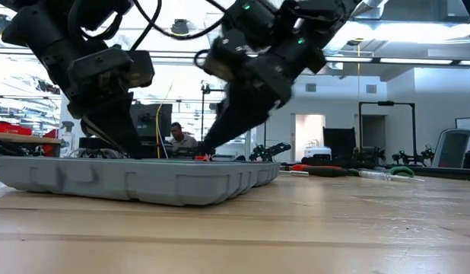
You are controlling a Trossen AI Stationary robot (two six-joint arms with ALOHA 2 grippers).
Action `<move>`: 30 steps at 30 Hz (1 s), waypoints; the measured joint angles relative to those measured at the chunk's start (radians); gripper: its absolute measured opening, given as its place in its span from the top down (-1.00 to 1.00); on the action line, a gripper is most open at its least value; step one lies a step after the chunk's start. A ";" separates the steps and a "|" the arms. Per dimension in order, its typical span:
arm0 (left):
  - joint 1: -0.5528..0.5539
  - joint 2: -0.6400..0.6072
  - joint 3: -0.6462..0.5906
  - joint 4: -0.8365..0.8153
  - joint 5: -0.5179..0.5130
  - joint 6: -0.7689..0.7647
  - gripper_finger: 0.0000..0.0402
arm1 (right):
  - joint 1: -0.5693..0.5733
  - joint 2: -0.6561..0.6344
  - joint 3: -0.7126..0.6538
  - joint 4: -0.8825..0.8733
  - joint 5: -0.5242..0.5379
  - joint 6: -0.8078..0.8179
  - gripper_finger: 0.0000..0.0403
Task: Prefit tool cases
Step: Remove the orange terminal block from the gray toolbox
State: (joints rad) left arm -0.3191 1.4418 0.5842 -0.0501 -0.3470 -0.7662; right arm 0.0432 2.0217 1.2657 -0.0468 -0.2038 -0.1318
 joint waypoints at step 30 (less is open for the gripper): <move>0.001 0.000 0.000 -0.004 -0.007 0.003 1.00 | -0.054 0.054 0.025 -0.111 0.003 0.227 0.84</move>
State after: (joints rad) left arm -0.3183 1.4418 0.5838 -0.0540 -0.3543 -0.7635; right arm -0.0110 2.0753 1.2907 -0.1577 -0.2009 0.0954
